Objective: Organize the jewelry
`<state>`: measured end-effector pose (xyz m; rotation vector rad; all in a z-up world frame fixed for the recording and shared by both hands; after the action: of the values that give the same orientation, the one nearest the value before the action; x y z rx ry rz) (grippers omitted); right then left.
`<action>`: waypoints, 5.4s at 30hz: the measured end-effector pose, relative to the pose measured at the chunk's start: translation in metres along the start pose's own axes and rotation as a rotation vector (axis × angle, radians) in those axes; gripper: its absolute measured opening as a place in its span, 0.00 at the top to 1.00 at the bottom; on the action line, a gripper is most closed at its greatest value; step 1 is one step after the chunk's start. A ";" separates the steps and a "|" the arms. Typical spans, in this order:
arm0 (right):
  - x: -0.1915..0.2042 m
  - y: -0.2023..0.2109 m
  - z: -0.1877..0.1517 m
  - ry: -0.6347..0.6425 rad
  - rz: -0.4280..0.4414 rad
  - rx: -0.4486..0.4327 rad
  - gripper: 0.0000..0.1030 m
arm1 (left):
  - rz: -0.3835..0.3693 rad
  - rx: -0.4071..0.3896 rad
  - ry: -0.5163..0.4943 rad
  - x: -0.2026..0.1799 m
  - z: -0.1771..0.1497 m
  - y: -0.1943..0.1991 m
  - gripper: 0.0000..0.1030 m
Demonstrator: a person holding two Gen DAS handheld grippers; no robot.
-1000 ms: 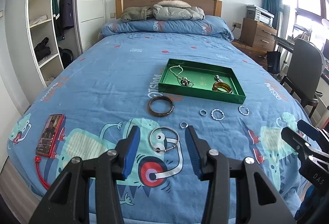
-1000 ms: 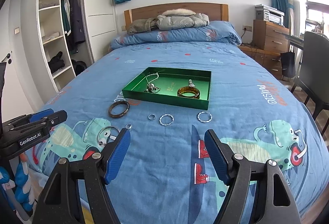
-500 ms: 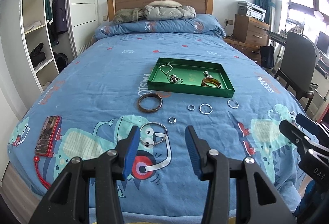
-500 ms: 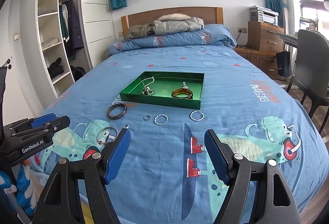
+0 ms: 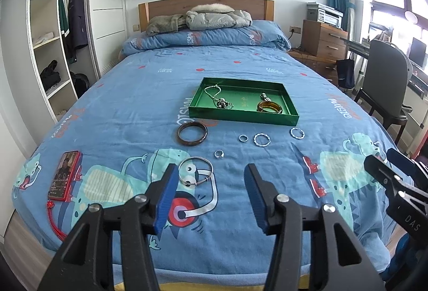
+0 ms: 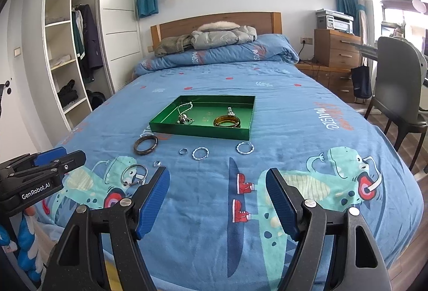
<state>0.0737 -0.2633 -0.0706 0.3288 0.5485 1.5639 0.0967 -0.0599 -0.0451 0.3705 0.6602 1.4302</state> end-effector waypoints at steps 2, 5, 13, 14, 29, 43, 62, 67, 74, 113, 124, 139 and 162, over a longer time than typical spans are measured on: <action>-0.003 0.001 -0.002 -0.006 -0.017 0.005 0.28 | -0.001 0.001 0.008 0.001 -0.002 0.001 0.52; -0.008 0.004 -0.003 -0.010 -0.048 0.008 0.28 | -0.006 -0.007 0.021 0.002 -0.003 0.002 0.53; -0.019 0.007 -0.009 -0.017 -0.099 0.015 0.28 | -0.009 -0.017 0.037 -0.002 -0.008 0.000 0.53; -0.019 0.006 -0.010 -0.018 -0.099 0.016 0.28 | -0.009 -0.015 0.034 -0.002 -0.008 0.000 0.53; -0.023 -0.010 -0.017 -0.036 -0.054 0.014 0.28 | 0.029 0.031 0.022 -0.006 -0.018 -0.019 0.52; -0.026 -0.035 -0.023 -0.042 -0.030 0.035 0.28 | 0.016 0.074 0.048 0.004 -0.020 -0.038 0.52; 0.001 -0.075 -0.026 -0.011 0.048 0.056 0.28 | -0.027 0.173 0.094 0.052 -0.042 -0.087 0.52; 0.005 -0.089 -0.030 0.005 0.053 0.078 0.29 | -0.029 0.199 0.085 0.053 -0.044 -0.114 0.52; -0.003 -0.110 -0.034 0.014 0.050 0.108 0.32 | -0.001 0.230 0.112 0.072 -0.031 -0.163 0.53; 0.027 -0.247 -0.009 0.074 0.220 0.212 0.61 | 0.048 0.117 0.059 0.072 -0.012 -0.220 0.96; 0.042 -0.279 -0.003 0.289 0.193 0.321 0.72 | 0.031 0.099 0.099 0.078 -0.011 -0.219 0.96; 0.058 -0.267 -0.005 0.388 0.156 0.301 0.97 | 0.052 0.043 0.050 0.070 -0.007 -0.203 0.96; 0.032 -0.183 0.016 0.248 0.132 0.177 0.97 | 0.126 -0.021 -0.087 0.043 0.008 -0.150 0.96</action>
<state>0.2347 -0.2290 -0.1581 0.3114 0.8763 1.6992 0.2198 -0.0357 -0.1380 0.4621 0.5589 1.5305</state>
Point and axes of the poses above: each gripper's, at about its wrist camera, not at the fingertips, and y roughly against the way its jaws point, x to its left, z to its top, the point moved 8 cm from there along -y, roughly the way its jaws point, and after that the axes turned 15 degrees about y, right-handed, at the moved point
